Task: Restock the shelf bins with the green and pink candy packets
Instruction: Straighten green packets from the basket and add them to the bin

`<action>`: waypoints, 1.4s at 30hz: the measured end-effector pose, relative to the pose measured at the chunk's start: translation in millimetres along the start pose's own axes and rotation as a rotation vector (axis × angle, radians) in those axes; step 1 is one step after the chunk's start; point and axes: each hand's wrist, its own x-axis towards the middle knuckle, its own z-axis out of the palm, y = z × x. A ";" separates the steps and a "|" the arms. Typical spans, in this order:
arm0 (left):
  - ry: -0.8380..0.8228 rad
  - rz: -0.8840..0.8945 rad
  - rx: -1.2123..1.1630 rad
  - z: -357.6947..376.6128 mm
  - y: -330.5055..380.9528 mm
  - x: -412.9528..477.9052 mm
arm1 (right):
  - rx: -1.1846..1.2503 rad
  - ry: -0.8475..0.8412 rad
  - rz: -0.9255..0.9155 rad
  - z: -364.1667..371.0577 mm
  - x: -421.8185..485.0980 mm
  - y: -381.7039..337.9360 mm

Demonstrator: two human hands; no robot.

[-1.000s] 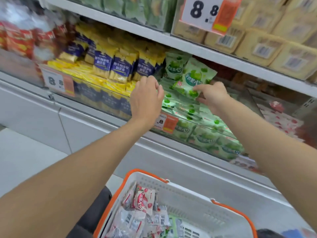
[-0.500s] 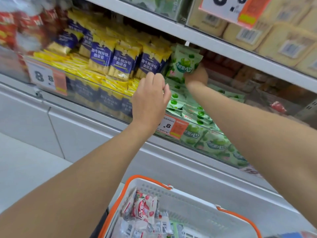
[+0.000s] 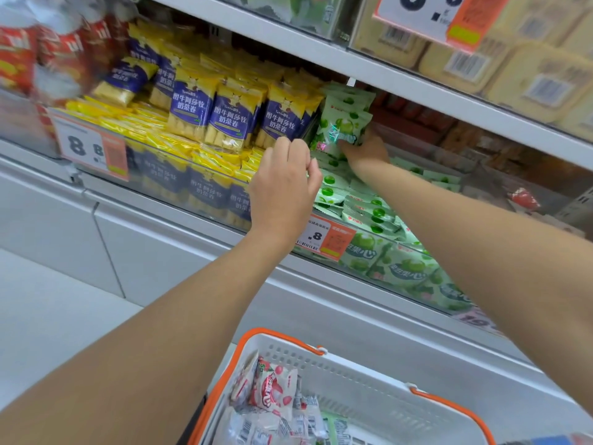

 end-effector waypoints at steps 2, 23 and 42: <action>0.000 -0.003 0.004 -0.1 0.3 0.6 | 0.013 0.045 -0.020 -2.7 -0.8 2.3; -0.662 -0.501 -0.353 -50.9 99.2 -116.8 | 0.122 0.102 -0.440 -76.3 -213.4 103.0; -1.565 -0.706 0.030 -46.8 53.2 -309.0 | -0.445 -1.315 0.532 50.0 -474.4 395.2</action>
